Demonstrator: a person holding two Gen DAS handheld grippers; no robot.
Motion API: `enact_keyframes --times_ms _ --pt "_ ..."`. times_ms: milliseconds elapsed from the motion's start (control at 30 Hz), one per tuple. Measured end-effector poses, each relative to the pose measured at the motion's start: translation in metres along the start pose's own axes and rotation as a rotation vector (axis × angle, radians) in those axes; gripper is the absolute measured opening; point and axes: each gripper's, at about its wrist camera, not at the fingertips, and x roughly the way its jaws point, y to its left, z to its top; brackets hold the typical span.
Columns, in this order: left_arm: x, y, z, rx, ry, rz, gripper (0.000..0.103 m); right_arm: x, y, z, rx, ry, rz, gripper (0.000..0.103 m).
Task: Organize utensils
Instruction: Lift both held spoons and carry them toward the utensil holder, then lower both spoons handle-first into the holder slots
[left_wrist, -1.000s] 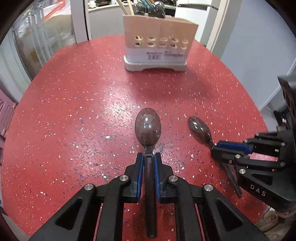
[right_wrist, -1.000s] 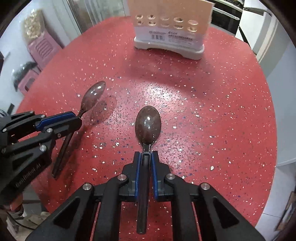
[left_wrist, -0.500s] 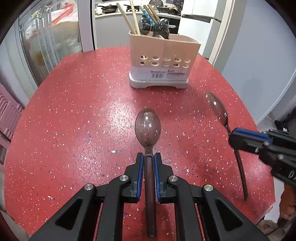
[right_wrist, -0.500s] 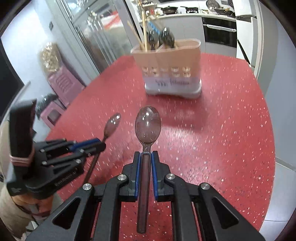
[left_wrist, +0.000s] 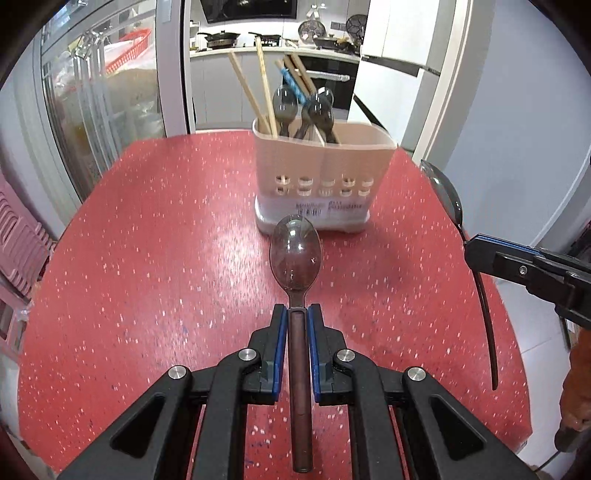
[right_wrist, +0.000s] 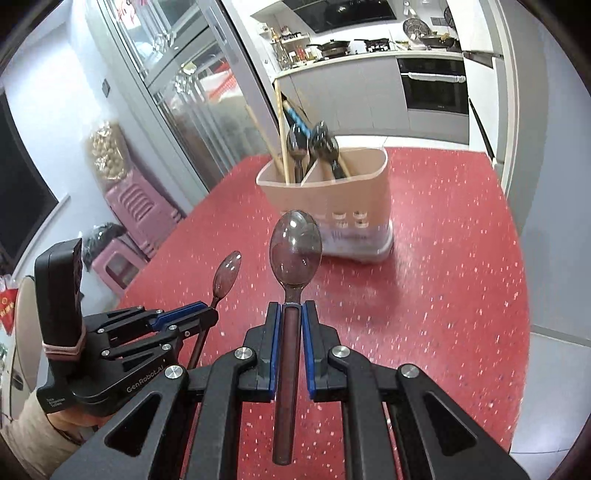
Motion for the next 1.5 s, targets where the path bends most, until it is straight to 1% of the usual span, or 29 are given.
enact_keyframes --times_ms 200,333,667,900,1167,1400,1500 --pt "-0.015 0.008 0.027 -0.027 -0.069 -0.002 0.037 -0.006 -0.001 0.028 -0.013 -0.046 -0.002 0.012" --pt "-0.023 0.016 0.054 -0.049 -0.121 0.004 0.037 -0.008 -0.004 0.047 -0.016 -0.075 -0.014 0.012" --pt "-0.022 0.025 0.108 -0.094 -0.213 -0.009 0.037 -0.003 -0.014 0.096 0.004 -0.142 -0.035 0.012" --pt "-0.009 0.027 0.142 -0.138 -0.269 -0.037 0.037 0.009 -0.024 0.126 0.022 -0.195 -0.058 0.012" --pt "0.015 0.023 0.171 -0.139 -0.320 -0.027 0.037 0.029 -0.031 0.156 0.017 -0.258 -0.083 0.012" --pt "0.038 0.025 0.188 -0.158 -0.352 -0.036 0.037 0.055 -0.038 0.168 0.010 -0.282 -0.108 0.012" --pt "0.045 0.025 0.188 -0.168 -0.373 -0.060 0.037 0.065 -0.040 0.167 -0.011 -0.291 -0.117 0.012"
